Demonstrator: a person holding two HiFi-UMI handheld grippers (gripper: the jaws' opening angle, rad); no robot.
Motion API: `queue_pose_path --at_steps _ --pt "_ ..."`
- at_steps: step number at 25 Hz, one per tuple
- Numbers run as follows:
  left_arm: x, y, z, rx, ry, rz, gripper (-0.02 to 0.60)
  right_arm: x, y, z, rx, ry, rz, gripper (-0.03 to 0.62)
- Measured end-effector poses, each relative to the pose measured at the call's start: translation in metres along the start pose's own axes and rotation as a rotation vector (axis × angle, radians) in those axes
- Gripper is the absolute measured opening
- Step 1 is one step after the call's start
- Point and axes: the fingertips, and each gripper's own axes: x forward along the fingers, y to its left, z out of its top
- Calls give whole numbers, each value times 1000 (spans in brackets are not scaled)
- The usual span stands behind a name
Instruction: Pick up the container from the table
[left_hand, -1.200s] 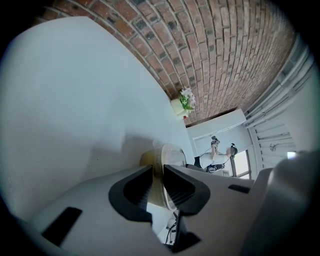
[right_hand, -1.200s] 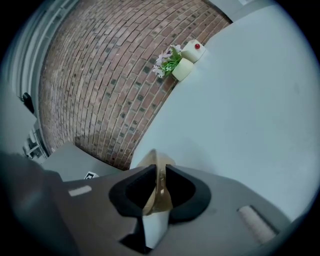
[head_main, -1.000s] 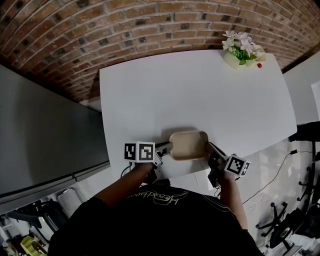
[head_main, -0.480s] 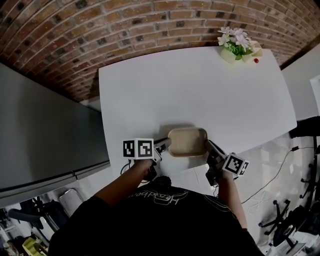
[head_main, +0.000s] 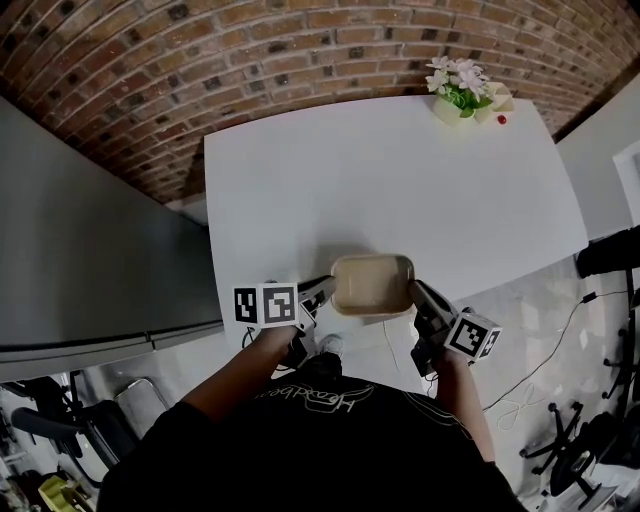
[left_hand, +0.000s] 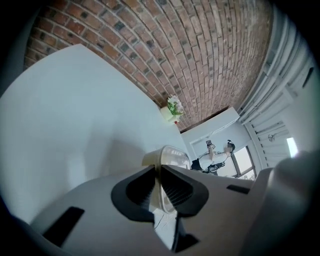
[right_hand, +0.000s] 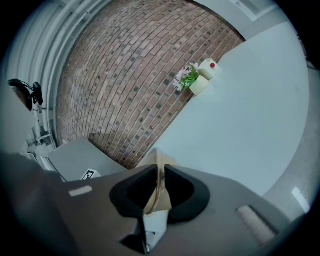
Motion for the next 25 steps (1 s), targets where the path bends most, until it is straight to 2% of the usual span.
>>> queue_pose_path --at_steps 2,7,11,25 --pt "-8 -9 -4 8 -20 -9 46 -10 8 0 -21 -6 -4 54" --pt "-32 -33 -20 30 -70 -28 46 -37 40 -5 -76 -25 50 54" --pt "-52 -51 -37 48 -107 -40 46 -61 63 -14 -93 -37 59 54" --pt "-119 -117 -101 140 -227 -83 46 -145 121 -46 -147 -116 184 54"
